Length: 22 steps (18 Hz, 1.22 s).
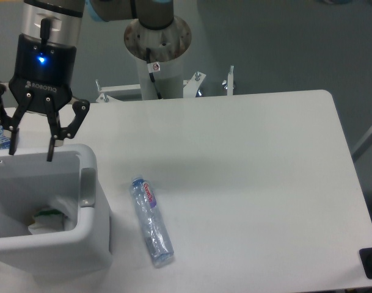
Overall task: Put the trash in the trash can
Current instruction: 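Lift the paper wrapper and carry it over the white bin, release, then move the open gripper back over the clear plastic water bottle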
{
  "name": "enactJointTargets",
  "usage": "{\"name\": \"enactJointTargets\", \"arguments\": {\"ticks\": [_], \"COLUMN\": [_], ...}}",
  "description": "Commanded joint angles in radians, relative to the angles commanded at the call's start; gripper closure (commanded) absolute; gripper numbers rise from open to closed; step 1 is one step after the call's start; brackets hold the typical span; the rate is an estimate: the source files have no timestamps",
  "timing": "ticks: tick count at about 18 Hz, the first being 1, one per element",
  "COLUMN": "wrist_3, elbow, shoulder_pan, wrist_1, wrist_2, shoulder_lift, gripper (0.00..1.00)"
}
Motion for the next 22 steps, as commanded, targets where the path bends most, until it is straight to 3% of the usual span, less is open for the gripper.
{"name": "enactJointTargets", "arguments": {"ticks": [3,9,15,19,22], "wrist_3": [-0.002,0.012,0.104,0.182,0.179], "elbow": [0.002,0.011,-0.002,-0.031,-0.034], "shoulder_pan": [0.096,0.225,0.259,0.258,0.252], "wrist_1": [0.0,0.006,0.002,0.006,0.04], "wrist_2": [0.005,0.015,0.017,0.103,0.115], "shoulder_lift": [-0.023,-0.168,-0.262,-0.317,-0.362], "gripper": [0.0,0.0,0.0,0.0,0.0]}}
